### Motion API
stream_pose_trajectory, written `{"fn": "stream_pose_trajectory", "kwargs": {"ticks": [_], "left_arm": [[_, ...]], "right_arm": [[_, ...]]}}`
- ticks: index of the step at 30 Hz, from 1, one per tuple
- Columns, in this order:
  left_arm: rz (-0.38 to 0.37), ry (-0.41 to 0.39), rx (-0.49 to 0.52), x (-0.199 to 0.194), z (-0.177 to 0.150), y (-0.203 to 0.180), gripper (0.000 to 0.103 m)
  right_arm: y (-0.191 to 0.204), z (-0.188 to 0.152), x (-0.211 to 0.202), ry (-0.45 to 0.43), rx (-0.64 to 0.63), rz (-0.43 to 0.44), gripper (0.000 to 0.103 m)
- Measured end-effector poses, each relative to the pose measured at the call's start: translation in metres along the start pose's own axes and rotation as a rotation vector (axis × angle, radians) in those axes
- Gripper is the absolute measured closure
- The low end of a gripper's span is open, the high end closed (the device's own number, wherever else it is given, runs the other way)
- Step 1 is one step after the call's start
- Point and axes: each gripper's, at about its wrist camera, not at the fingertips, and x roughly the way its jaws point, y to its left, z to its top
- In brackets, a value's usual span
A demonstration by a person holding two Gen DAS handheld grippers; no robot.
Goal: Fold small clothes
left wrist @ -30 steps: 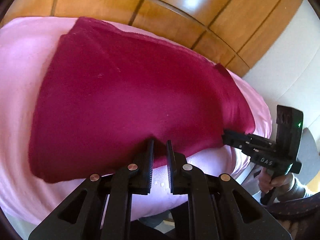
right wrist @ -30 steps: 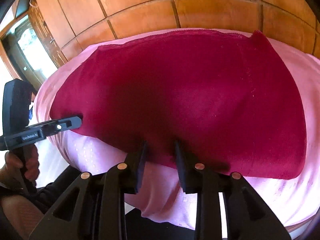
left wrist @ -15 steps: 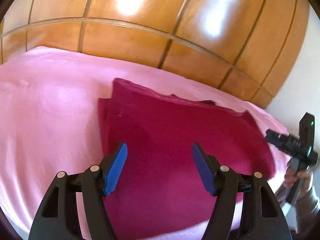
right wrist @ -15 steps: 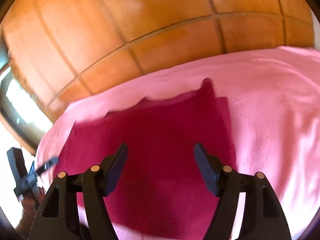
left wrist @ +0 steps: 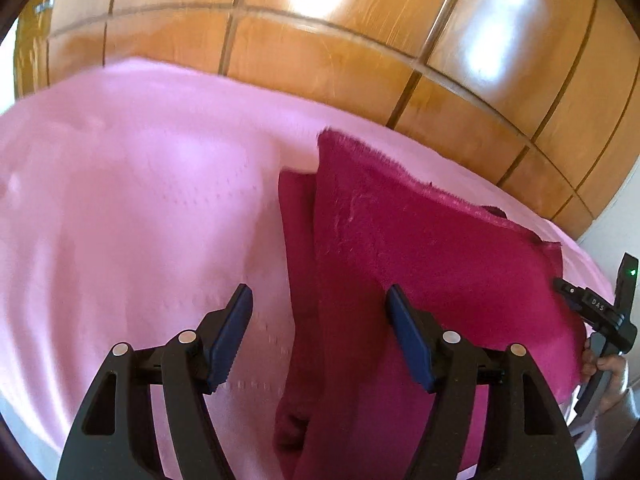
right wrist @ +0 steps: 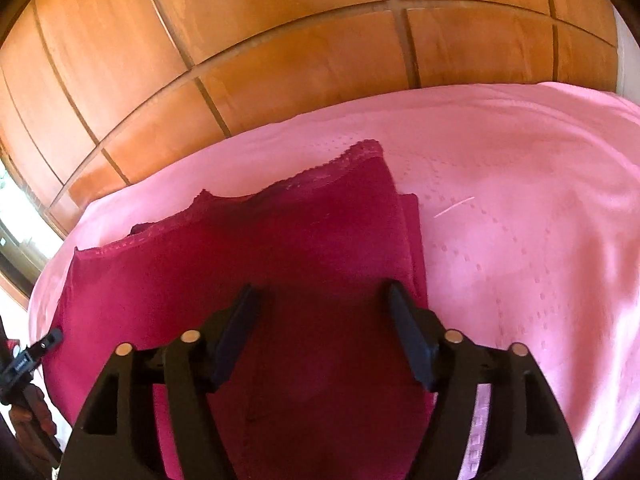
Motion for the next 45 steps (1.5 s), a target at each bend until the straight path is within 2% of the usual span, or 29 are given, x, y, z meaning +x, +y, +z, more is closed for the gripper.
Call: {"fn": "stream_pose_trajectory", "kwargs": {"ticks": [3, 10, 24, 29, 33, 36, 39, 41, 44, 45], "left_arm": [[0.027, -0.053, 0.030, -0.014, 0.005, -0.009, 0.030], [0.028, -0.125, 0.117, -0.033, 0.012, -0.034, 0.030], [-0.004, -0.076, 0.194, -0.020, 0.004, -0.058, 0.030], [-0.003, -0.028, 0.185, -0.005, -0.001, -0.056, 0.030], [-0.007, -0.016, 0.165, -0.001, -0.004, -0.051, 0.030], [-0.017, -0.044, 0.139, -0.008, -0.003, -0.049, 0.030], [-0.049, -0.069, 0.110, -0.017, -0.002, -0.045, 0.030], [-0.106, -0.073, 0.096, -0.023, -0.001, -0.045, 0.030], [-0.206, -0.042, 0.079, -0.023, -0.002, -0.048, 0.030], [-0.225, -0.032, 0.074, -0.022, -0.003, -0.049, 0.030]], "right_arm": [[0.008, -0.003, -0.001, 0.000, -0.040, -0.019, 0.024], [0.013, -0.003, 0.001, 0.003, -0.043, -0.030, 0.021], [0.008, 0.000, -0.009, 0.016, -0.009, 0.013, 0.018], [0.004, 0.004, -0.026, -0.003, 0.015, 0.025, 0.007], [-0.013, 0.000, -0.045, -0.020, 0.038, -0.005, 0.007], [-0.037, -0.012, -0.048, 0.028, 0.095, 0.013, 0.007], [-0.052, -0.026, -0.048, 0.073, 0.157, 0.069, 0.019], [-0.058, -0.035, -0.051, 0.078, 0.187, 0.105, 0.026], [-0.060, -0.041, -0.054, 0.092, 0.222, 0.171, 0.043], [-0.059, -0.042, -0.053, 0.100, 0.225, 0.180, 0.053]]}}
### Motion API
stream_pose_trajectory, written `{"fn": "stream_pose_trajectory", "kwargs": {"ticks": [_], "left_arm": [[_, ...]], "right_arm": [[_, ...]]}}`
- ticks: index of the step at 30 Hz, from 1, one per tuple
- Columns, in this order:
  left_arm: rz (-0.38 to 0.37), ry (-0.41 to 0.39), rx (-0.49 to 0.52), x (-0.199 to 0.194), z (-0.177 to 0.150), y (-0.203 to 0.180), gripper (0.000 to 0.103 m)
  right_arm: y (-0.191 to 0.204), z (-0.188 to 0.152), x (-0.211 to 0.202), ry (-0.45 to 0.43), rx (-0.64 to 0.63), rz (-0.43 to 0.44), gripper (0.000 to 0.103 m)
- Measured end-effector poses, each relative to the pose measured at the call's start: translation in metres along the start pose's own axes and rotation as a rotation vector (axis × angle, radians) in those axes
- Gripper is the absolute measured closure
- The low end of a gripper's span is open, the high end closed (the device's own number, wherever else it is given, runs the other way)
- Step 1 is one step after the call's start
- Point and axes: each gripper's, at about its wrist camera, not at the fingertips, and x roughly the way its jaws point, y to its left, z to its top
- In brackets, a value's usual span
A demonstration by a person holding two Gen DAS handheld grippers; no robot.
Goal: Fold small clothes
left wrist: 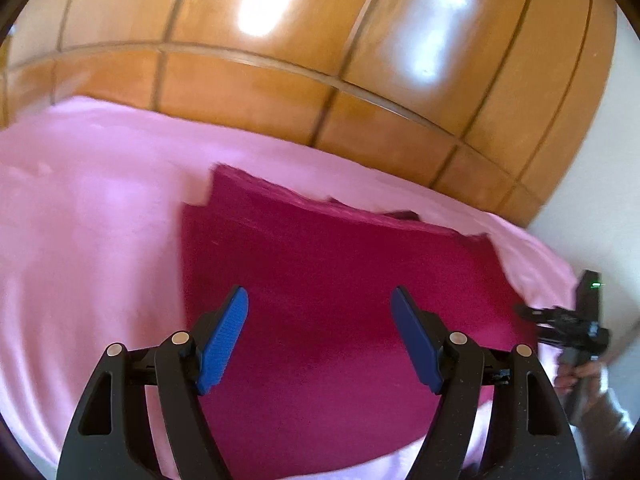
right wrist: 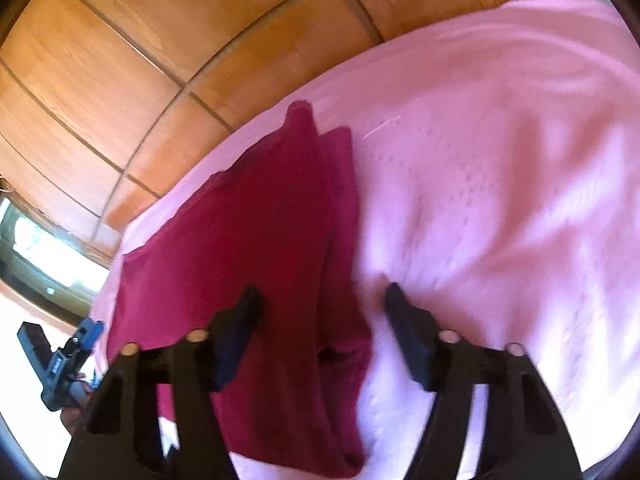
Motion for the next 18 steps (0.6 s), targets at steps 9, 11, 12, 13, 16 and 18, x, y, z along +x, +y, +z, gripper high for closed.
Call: {"fn": "stream_pose_trajectory", "kwargs": {"ticks": [9, 11, 12, 13, 16, 18], "left_arm": [[-0.072, 0.120, 0.005, 0.033, -0.016, -0.001, 0.031], [-0.078, 0.126, 0.008, 0.033, -0.017, -0.001, 0.031], [-0.083, 0.127, 0.005, 0.032, -0.017, 0.000, 0.031], [-0.093, 0.128, -0.002, 0.031, -0.016, 0.002, 0.031], [-0.133, 0.123, -0.035, 0.027, -0.016, 0.008, 0.032], [-0.173, 0.114, -0.065, 0.022, -0.015, 0.013, 0.032]], "right_arm": [[0.043, 0.005, -0.012, 0.038, -0.074, 0.052, 0.080], [0.063, 0.010, -0.023, 0.016, -0.094, 0.110, 0.081], [0.072, 0.012, -0.026, 0.009, -0.101, 0.134, 0.081], [0.087, 0.014, -0.030, -0.001, -0.118, 0.165, 0.081], [0.126, 0.016, -0.032, -0.011, -0.161, 0.241, 0.082], [0.151, 0.018, -0.027, -0.011, -0.180, 0.288, 0.082]]}}
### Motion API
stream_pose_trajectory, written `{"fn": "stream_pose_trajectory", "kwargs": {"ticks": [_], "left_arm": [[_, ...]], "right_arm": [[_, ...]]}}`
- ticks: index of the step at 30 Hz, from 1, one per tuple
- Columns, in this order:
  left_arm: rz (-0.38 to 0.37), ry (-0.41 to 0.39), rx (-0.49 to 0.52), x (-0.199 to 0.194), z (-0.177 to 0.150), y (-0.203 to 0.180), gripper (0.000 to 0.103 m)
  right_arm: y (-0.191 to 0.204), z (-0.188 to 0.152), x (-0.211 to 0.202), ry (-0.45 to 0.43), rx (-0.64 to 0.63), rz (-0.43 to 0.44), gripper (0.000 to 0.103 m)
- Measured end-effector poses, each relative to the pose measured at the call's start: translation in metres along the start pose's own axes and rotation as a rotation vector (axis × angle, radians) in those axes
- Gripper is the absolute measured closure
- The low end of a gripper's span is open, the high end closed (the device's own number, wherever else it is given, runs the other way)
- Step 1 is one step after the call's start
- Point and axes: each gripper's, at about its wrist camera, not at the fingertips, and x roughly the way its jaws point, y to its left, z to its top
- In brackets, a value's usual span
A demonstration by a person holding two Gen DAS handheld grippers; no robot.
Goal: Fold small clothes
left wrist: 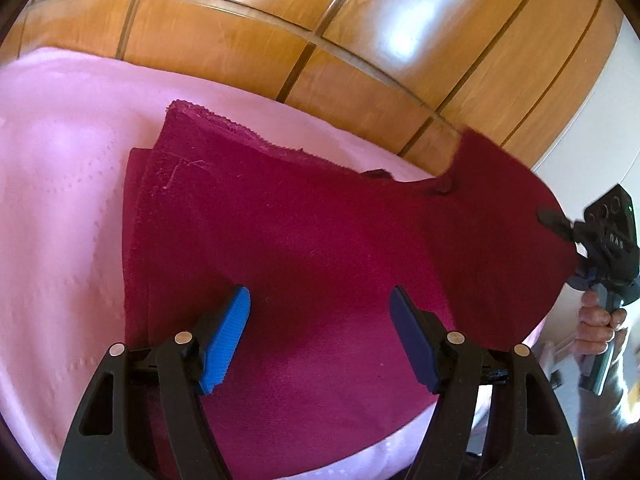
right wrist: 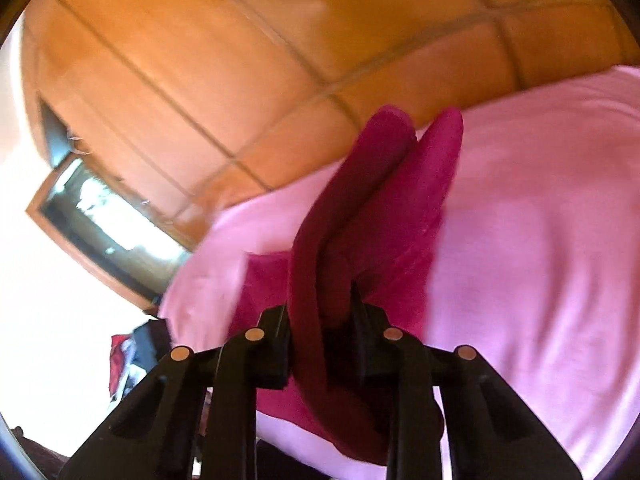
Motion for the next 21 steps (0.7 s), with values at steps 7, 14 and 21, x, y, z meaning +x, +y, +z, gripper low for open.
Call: {"fn": "stream_pose_trajectory", "kwargs": {"ticks": [7, 14, 21], "left_arm": [[-0.178, -0.083, -0.148, -0.038, 0.003, 0.026, 0.032], [-0.303, -0.189, -0.302, -0.087, 0.003, 0.067, 0.032], [-0.374, -0.194, -0.369, -0.098, 0.002, 0.081, 0.030]], "right_arm": [[0.077, 0.001, 0.068, 0.063, -0.063, 0.159, 0.082], [0.134, -0.035, 0.158, 0.215, -0.196, 0.162, 0.082], [0.147, -0.081, 0.203, 0.314, -0.334, 0.104, 0.052]]}}
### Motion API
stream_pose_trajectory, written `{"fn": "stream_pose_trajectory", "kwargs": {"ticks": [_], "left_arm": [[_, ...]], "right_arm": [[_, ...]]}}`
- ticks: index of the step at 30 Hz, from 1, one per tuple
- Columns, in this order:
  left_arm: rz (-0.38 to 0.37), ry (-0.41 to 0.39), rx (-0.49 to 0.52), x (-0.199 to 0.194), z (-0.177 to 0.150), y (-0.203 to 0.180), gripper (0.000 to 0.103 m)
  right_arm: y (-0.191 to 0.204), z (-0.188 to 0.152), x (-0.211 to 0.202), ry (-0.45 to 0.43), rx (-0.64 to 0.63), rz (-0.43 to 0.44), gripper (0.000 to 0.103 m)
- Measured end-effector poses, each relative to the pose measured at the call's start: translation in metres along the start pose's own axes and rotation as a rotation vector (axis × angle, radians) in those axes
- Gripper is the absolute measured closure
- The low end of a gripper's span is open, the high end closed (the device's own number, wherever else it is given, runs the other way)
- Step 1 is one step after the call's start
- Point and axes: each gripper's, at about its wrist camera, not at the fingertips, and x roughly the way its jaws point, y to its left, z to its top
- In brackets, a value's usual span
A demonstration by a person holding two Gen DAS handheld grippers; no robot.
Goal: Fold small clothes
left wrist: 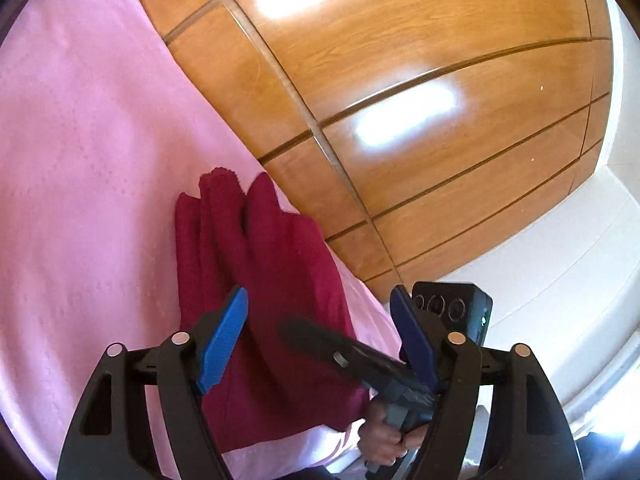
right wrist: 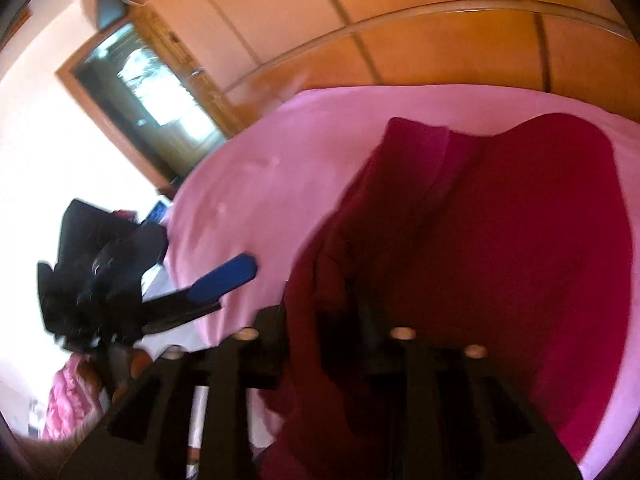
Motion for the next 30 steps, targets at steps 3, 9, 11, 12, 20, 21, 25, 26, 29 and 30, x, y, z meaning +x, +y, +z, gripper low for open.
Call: {"fn": "stream_pose_trajectory", "kwargs": {"ticks": [3, 9, 11, 12, 20, 21, 25, 26, 29, 30], "left_arm": [[0.001, 0.017, 0.006, 0.003, 0.003, -0.005, 0.030], [-0.010, 0.103, -0.004, 0.023, 0.019, -0.011, 0.030], [0.026, 0.152, -0.001, 0.036, 0.022, -0.010, 0.030], [0.059, 0.186, 0.004, 0.045, 0.022, -0.010, 0.030], [0.220, 0.256, 0.102, 0.074, 0.015, -0.021, 0.091], [0.236, 0.260, 0.112, 0.073, 0.013, -0.022, 0.099], [0.344, 0.242, 0.179, 0.062, 0.005, -0.021, 0.103], [0.373, 0.236, 0.187, 0.060, 0.003, -0.018, 0.103], [0.475, 0.220, 0.198, 0.053, -0.009, -0.001, 0.103], [0.498, 0.213, 0.212, 0.056, -0.010, 0.002, 0.103]], "right_arm": [[0.000, -0.008, -0.022, -0.012, -0.027, 0.080, 0.040], [-0.026, -0.035, -0.094, -0.078, -0.013, 0.072, 0.039], [-0.038, -0.047, -0.109, -0.084, -0.009, 0.008, 0.039], [-0.041, -0.051, -0.113, -0.084, -0.009, -0.028, 0.039], [-0.031, -0.079, -0.117, -0.088, -0.069, -0.151, 0.038], [-0.028, -0.080, -0.114, -0.084, -0.088, -0.165, 0.036], [-0.011, -0.082, -0.086, -0.045, -0.140, -0.148, 0.036], [-0.008, -0.088, -0.081, -0.028, -0.172, -0.178, 0.036], [-0.012, -0.108, -0.056, 0.022, -0.246, -0.280, 0.036], [-0.016, -0.113, -0.053, 0.015, -0.256, -0.282, 0.036]]}}
